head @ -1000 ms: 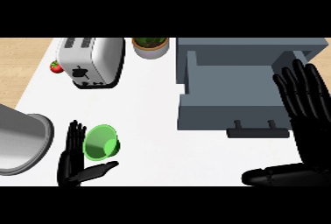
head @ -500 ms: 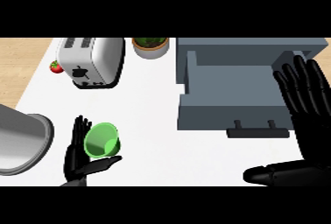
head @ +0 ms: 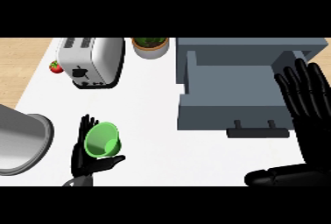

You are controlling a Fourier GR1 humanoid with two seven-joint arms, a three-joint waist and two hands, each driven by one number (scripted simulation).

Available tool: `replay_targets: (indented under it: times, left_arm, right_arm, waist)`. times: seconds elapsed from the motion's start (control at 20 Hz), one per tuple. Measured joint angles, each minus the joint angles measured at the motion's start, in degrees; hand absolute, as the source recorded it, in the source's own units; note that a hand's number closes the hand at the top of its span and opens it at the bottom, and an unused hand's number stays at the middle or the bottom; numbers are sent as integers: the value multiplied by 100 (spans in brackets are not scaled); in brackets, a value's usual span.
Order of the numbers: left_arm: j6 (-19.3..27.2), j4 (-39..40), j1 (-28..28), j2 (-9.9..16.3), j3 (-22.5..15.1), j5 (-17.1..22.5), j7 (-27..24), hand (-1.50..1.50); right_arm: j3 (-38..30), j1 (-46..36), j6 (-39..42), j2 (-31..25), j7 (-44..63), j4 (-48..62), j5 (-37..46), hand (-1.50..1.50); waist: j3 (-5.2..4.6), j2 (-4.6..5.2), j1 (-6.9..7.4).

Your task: Pick up the cup, place it into the drawer and close the drawer

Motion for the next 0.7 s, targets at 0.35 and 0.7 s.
replay_targets:
  times: [0.35, 0.7]
  left_arm:
    - [-676, 241, -179, 29, -22, 174, -109, 150]
    - [-814, 612, -388, 118, 0, 115, -480, 150]
  right_arm:
    - [42, -58, -46, 25, 100, 2, 14, -150]
    - [-40, 91, 64, -23, -16, -75, -39, -150]
  waist:
    - [-1, 1, 1]
    - [-1, 3, -12]
